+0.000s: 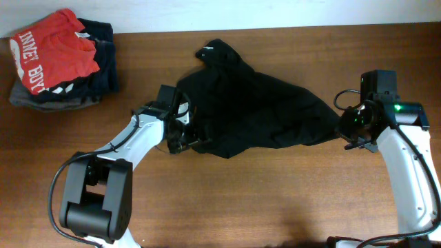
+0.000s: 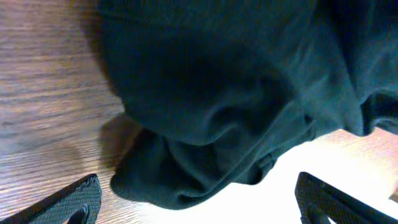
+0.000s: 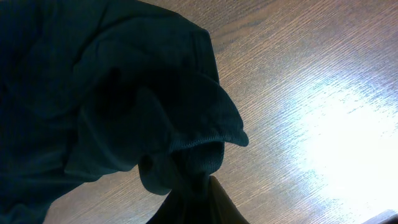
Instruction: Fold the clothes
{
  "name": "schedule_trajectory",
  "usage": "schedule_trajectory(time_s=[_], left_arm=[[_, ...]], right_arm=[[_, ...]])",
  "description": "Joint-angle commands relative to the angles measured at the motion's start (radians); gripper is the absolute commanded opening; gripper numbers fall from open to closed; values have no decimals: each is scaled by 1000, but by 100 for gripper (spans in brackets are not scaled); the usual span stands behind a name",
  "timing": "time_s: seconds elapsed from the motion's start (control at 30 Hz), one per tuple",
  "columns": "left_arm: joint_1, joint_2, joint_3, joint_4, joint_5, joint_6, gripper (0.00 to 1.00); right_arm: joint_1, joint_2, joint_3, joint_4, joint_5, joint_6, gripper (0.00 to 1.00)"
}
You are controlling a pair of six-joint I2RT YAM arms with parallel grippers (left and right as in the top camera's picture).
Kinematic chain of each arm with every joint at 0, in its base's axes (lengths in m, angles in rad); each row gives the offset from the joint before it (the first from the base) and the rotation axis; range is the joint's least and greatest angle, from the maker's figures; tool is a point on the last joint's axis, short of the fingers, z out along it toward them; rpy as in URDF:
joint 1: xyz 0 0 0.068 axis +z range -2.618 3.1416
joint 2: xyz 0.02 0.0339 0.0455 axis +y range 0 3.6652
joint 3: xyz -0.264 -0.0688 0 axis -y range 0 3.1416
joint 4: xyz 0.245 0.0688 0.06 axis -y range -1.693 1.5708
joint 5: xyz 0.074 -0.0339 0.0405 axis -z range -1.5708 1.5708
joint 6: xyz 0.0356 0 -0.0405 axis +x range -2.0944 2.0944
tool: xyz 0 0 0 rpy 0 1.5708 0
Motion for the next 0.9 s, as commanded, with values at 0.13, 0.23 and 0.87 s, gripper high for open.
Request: schedule_trajectory(time_s=[0.13,0.23,0.87], left_arm=[[-2,46,1,9,60,-10,98],[-2,46,1,16,61,-10,98],[-2,46,26,-35,63,21,1]], right_arm=[[5,-4,-3,-1,5,-19,12],[5,-4,-3,-1,5,-19,12],[5,-4,-3,-1,5,-18,11]])
